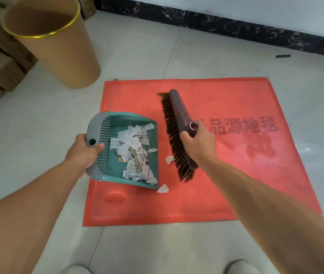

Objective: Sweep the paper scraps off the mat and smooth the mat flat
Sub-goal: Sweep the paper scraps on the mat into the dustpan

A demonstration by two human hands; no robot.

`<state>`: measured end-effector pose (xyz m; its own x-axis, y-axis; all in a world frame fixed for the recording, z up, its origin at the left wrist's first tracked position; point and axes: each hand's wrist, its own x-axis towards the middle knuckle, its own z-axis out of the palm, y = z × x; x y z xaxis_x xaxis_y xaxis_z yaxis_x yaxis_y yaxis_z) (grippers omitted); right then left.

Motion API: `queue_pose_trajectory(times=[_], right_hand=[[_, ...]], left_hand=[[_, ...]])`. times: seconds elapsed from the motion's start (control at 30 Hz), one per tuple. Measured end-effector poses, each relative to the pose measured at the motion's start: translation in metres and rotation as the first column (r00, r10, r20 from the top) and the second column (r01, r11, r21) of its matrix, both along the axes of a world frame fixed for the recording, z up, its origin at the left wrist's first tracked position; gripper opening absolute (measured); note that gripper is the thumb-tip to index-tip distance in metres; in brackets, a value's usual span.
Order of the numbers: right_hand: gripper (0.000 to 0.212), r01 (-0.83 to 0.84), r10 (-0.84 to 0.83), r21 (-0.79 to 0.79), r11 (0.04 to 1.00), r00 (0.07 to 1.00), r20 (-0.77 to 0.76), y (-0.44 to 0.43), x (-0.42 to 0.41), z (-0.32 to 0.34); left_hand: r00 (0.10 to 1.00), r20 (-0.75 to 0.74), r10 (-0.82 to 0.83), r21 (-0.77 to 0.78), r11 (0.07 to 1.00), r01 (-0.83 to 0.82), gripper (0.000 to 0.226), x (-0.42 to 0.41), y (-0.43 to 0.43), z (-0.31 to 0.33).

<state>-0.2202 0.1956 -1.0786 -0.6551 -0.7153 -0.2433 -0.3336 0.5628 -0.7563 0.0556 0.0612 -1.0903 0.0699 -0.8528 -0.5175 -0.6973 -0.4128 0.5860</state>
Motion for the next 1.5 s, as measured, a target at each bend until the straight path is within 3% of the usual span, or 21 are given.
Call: queue_pose_trajectory(times=[0.13, 0.27, 0.47, 0.67, 0.83, 1.13, 1.3, 1.5], right_hand=[[0.027, 0.02, -0.006, 0.132, 0.991, 0.994, -0.105, -0.003, -0.014, -0.003], [0.03, -0.065, 0.082, 0.219, 0.974, 0.994, -0.069, -0.001, -0.005, -0.008], [0.021, -0.134, 0.128, 0.068, 0.989, 0.988, 0.081, -0.001, 0.028, -0.018], [0.017, 0.023, -0.011, -0.08, 0.997, 0.988, 0.155, -0.003, 0.025, -0.01], [0.027, 0.168, -0.167, -0.005, 0.986, 0.98, 0.105, 0.001, 0.001, -0.009], [0.027, -0.081, 0.087, 0.154, 0.985, 0.995, -0.038, 0.018, 0.011, -0.014], [0.029, -0.194, 0.188, 0.165, 0.967, 0.981, 0.048, 0.028, 0.031, -0.015], [0.027, -0.072, 0.059, 0.063, 0.995, 0.982, 0.178, 0.024, 0.051, -0.022]], left_hand=[[1.0, 0.014, -0.003, -0.009, 1.0, 0.003, 0.051, 0.001, -0.003, 0.002], [1.0, 0.02, 0.003, -0.005, 1.0, -0.003, 0.051, 0.001, -0.004, 0.0], [1.0, 0.017, -0.002, -0.008, 1.0, 0.002, 0.05, -0.002, -0.003, 0.0], [1.0, 0.015, 0.0, -0.003, 1.0, 0.0, 0.049, -0.002, -0.002, -0.002], [1.0, 0.014, 0.004, 0.001, 1.0, -0.004, 0.048, -0.002, -0.001, -0.003], [1.0, -0.005, 0.013, 0.011, 1.0, -0.013, 0.05, 0.002, 0.002, -0.009], [1.0, -0.002, -0.014, 0.017, 1.0, 0.014, 0.049, 0.005, 0.001, -0.008], [0.997, 0.011, -0.081, 0.051, 0.995, 0.08, 0.048, 0.027, -0.01, -0.004]])
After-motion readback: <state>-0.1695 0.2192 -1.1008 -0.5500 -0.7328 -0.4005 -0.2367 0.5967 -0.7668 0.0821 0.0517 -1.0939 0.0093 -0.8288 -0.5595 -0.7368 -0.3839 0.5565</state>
